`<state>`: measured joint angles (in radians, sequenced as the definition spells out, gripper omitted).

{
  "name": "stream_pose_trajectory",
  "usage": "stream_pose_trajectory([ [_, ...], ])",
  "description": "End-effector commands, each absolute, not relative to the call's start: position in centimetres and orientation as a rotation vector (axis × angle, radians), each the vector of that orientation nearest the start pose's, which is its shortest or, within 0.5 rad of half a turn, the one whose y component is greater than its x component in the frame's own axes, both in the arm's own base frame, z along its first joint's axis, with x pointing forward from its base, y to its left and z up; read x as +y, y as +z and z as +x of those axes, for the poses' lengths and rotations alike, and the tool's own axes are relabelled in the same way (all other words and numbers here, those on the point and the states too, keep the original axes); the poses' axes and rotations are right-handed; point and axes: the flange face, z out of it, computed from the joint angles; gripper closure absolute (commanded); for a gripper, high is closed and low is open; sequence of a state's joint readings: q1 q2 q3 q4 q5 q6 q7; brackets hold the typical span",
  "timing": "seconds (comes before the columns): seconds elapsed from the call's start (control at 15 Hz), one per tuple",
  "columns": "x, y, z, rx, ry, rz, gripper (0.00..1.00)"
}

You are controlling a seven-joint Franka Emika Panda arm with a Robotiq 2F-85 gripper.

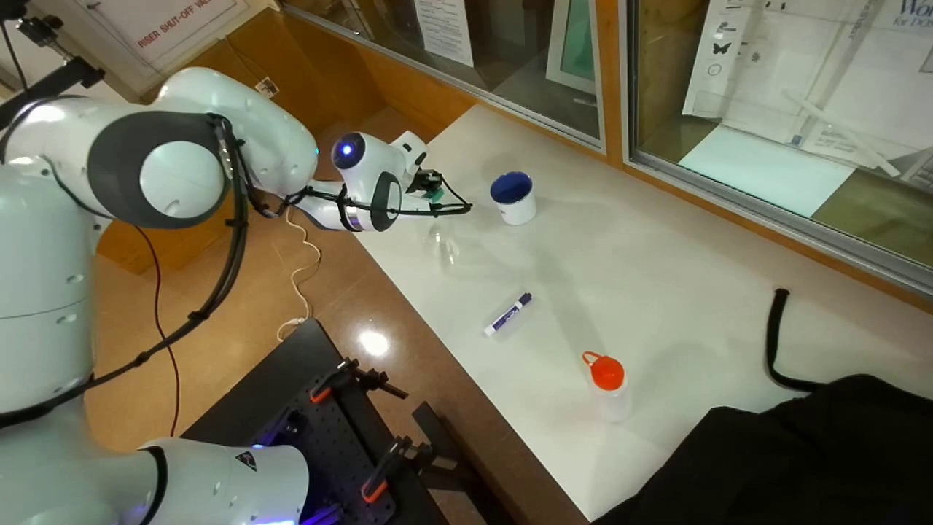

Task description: Use the green sponge to wipe the surface

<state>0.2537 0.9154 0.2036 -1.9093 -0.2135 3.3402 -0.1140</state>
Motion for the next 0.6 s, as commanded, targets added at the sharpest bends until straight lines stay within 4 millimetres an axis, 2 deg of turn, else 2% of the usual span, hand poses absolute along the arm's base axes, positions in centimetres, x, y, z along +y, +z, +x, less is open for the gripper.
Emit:
stream_pose_trajectory([
  [0.0,30.0,7.3,56.0,-0.974,-0.732,-2.619,0.98],
  [0.27,30.8,6.3,55.6,-1.001,-0.659,-2.587,0.98],
  [0.53,32.6,5.6,54.7,-1.080,-0.527,-2.540,0.98],
])
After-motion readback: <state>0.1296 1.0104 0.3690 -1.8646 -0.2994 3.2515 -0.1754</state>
